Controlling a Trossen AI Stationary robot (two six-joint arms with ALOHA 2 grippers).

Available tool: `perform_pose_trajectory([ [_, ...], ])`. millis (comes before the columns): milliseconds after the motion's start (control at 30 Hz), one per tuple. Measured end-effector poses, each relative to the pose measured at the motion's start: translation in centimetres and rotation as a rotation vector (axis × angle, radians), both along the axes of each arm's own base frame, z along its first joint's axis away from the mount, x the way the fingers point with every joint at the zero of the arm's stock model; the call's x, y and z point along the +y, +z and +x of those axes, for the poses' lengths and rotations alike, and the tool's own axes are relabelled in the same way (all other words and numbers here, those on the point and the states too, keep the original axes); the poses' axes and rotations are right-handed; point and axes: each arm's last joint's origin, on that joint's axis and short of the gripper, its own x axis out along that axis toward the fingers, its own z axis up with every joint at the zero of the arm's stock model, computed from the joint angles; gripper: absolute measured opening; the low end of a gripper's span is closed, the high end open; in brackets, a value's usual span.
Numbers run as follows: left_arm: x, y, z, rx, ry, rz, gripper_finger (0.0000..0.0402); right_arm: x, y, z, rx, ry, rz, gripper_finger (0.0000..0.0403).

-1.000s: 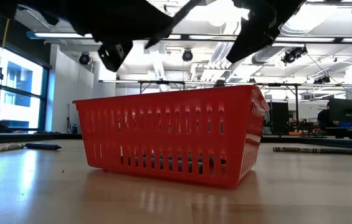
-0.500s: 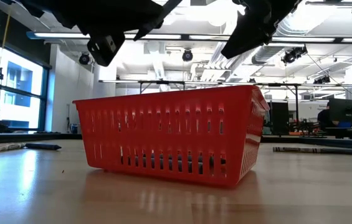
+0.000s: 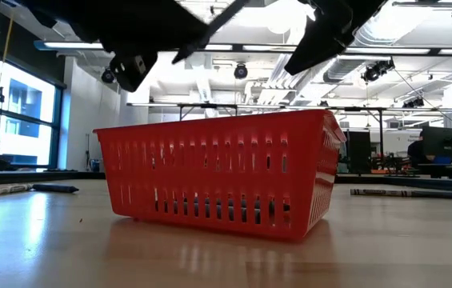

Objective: Sort crayons
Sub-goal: Put the blue crayon into the red bin, then put the gray crayon into the orange bin

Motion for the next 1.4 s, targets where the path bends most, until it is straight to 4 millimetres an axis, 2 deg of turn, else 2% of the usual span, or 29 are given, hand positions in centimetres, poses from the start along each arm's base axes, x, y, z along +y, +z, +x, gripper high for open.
perform_pose_trajectory([
  [200, 1.0, -0.6, 0.2, 0.058, 0.082, -0.006, 0.0009, 0.0, 0.0, 0.0, 0.007, 0.011, -0.013, 0.0139],
  [667, 1.4, -0.7, 0.4, 0.065, 0.103, -0.016, 0.0080, 0.0, 0.0, 0.0, 0.021, 0.032, -0.036, 0.0139],
  [900, 1.6, -0.1, 0.2, 0.062, 0.074, 0.005, 0.0084, 0.0, 0.0, 0.0, 0.021, 0.031, -0.035, 0.0139],
  [1067, 2.5, 0.8, -0.9, 0.154, 0.088, -0.020, 0.0077, 0.0, 0.0, 0.0, 0.020, 0.030, -0.034, 0.0139],
  [1400, 4.9, 1.9, -4.3, 0.459, 0.080, -0.042, 0.0074, 0.0, 0.0, 0.0, 0.015, 0.027, -0.030, 0.0139],
])
